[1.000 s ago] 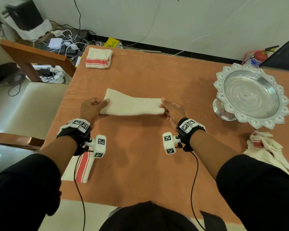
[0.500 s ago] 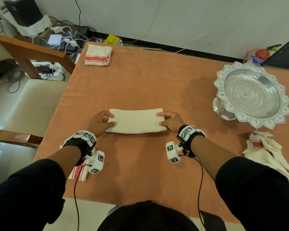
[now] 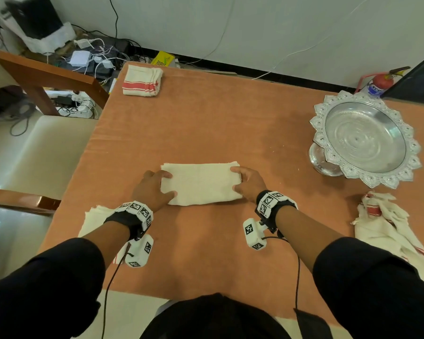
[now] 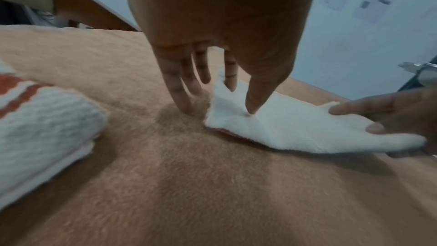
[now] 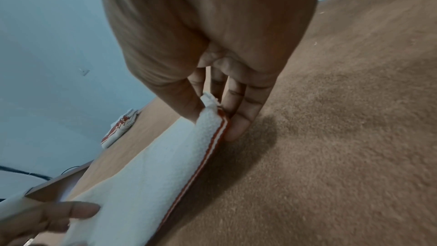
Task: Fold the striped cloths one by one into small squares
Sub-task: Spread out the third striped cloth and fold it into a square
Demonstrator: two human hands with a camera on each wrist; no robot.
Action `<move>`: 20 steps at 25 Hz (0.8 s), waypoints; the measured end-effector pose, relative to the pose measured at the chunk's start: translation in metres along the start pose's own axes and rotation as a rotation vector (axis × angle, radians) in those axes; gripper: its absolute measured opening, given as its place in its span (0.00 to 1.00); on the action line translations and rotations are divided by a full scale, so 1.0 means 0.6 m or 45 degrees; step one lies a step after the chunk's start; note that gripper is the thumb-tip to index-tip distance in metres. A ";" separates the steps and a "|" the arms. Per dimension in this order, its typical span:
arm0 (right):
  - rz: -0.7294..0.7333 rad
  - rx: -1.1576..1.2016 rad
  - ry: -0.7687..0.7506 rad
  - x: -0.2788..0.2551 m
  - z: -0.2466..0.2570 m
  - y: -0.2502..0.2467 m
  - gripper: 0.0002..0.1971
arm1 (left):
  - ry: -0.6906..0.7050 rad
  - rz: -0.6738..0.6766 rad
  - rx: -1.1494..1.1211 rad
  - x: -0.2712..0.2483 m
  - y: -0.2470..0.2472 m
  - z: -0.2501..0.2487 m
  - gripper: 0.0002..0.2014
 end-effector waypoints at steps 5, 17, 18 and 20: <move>-0.068 -0.169 -0.113 -0.031 0.056 -0.017 0.32 | 0.446 -0.274 0.320 0.003 -0.003 -0.080 0.23; -0.021 -0.225 -0.497 -0.076 0.161 0.014 0.28 | -0.514 0.415 -1.595 0.002 0.069 -0.150 0.14; 0.005 -0.216 -0.525 -0.078 0.169 0.024 0.29 | -0.587 0.429 -1.643 0.001 0.068 -0.144 0.13; 0.071 -0.211 -0.566 -0.082 0.184 0.047 0.31 | -0.660 0.484 -1.682 0.000 0.063 -0.133 0.25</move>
Point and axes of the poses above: each hand's wrist, its own x-axis towards the middle knuckle, its own y-axis out of the palm, z = x × y, the point moved 5 cm from there along x, towards the middle knuckle, and after that the axes turned 4 degrees about -z, right-handed, at the moved point
